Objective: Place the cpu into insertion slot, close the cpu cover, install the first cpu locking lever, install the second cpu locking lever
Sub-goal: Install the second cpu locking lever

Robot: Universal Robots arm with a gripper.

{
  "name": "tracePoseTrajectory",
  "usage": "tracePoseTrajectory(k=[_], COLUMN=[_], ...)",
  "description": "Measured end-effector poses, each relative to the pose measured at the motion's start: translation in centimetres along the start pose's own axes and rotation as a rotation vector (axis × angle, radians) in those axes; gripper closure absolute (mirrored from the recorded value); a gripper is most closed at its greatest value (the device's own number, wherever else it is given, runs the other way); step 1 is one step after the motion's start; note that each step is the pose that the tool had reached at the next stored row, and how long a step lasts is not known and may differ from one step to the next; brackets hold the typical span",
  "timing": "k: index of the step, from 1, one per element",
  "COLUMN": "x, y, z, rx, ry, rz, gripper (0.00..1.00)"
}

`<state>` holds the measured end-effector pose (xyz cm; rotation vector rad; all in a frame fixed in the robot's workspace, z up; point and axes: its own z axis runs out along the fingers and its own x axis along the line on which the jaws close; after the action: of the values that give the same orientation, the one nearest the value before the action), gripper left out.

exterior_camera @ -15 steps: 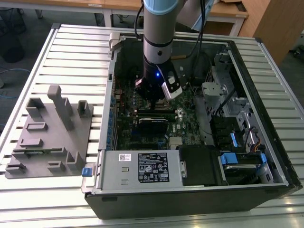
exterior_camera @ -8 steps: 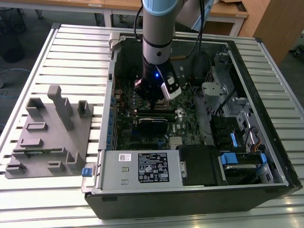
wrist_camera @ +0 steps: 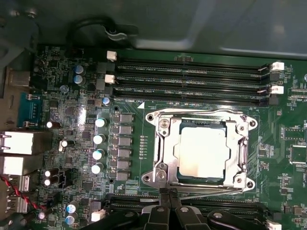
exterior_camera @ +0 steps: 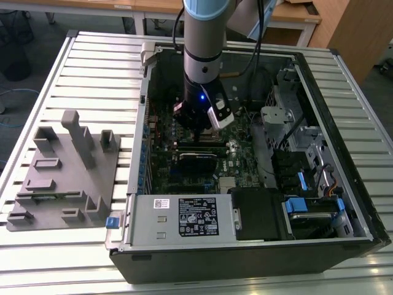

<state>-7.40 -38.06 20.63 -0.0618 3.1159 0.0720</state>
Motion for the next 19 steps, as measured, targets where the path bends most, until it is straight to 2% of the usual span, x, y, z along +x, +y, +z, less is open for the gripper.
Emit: tracePoseTrajectory(k=[5, 10, 19], x=[0.67, 0.78, 1.11], y=[0.03, 0.02, 0.03], z=[0.05, 0.16, 0.29], rx=[-0.0035, -0.0041, -0.0136], ry=[-0.0003, -0.0002, -0.0005], rz=[0.001, 0.003, 0.005], gripper=[0.9, 0.9, 0.9])
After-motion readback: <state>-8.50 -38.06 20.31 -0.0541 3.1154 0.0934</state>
